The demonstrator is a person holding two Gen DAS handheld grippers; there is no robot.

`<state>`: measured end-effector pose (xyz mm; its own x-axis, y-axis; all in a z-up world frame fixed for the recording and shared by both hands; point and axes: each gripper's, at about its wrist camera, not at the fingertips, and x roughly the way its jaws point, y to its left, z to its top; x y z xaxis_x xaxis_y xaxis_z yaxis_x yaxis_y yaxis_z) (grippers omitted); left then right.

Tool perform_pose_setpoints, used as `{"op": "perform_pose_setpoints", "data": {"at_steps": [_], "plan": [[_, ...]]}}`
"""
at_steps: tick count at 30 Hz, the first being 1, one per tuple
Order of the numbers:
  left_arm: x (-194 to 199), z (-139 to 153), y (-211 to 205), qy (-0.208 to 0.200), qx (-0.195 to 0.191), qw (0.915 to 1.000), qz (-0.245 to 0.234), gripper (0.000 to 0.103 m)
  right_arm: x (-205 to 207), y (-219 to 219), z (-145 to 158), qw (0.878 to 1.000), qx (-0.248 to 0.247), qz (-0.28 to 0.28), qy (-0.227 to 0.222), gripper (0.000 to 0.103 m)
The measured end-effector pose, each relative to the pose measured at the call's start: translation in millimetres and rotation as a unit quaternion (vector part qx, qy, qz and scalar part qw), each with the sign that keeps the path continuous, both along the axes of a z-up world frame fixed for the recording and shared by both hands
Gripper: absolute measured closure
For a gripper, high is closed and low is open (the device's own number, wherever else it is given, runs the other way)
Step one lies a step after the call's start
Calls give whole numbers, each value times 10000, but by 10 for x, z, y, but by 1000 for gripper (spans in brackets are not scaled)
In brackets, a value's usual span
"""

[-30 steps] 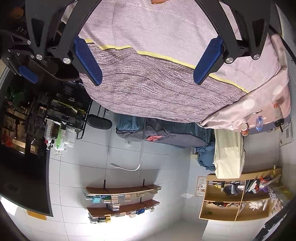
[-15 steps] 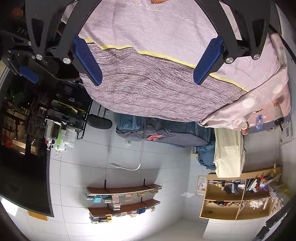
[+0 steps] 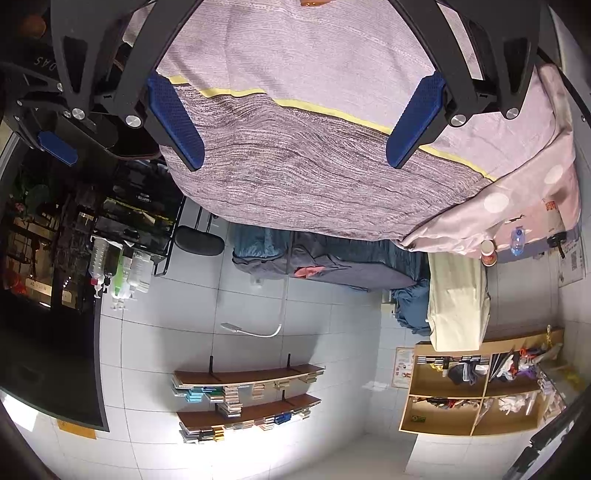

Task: Collect trash

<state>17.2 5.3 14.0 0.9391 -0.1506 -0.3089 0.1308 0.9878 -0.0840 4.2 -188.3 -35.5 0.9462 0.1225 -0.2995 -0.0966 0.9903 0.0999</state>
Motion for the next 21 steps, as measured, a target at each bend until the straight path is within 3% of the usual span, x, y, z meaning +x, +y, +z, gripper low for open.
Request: {"op": "perform_pose_setpoints", "data": {"at_steps": [21], "plan": [[-6,-6,7,19,-14,10000,-14,6,-3,12,-11,10000,19,-8,35,6]]}}
